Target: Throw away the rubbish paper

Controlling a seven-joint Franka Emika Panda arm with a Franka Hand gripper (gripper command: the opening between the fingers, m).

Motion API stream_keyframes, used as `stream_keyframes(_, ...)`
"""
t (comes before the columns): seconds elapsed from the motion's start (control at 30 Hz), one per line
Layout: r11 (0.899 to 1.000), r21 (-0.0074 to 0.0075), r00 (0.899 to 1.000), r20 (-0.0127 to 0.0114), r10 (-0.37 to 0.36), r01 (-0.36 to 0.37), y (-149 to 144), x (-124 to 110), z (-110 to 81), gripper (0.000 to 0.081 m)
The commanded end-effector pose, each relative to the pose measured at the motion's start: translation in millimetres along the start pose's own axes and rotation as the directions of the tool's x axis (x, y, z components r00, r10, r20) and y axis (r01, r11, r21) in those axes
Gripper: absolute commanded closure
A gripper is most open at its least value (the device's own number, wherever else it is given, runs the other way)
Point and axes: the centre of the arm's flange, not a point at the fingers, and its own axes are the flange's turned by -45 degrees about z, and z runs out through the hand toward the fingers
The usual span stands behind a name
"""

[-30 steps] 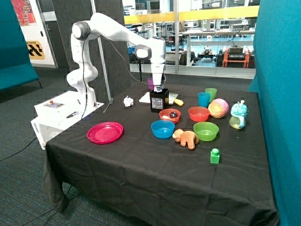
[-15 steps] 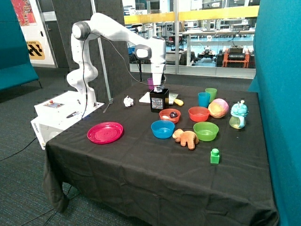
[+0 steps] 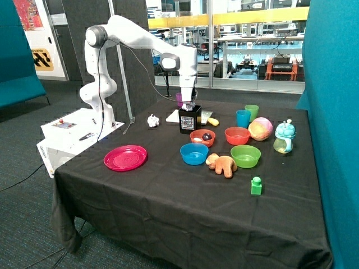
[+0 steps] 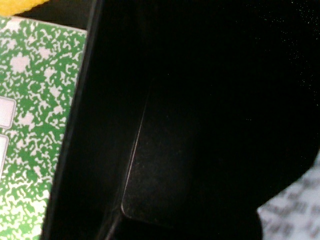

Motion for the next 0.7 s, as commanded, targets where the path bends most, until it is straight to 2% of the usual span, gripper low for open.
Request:
stream_keyframes(0.0,1.0,0.0013,1.0,-0.005,-0.006,0.006,-3.5,-1.8,0.8,0.0123)
stream_keyframes(0.67,1.0,0.0013,1.0,-0.005,0.0,0.0,0.8,-2.0,-0.7,0.0061)
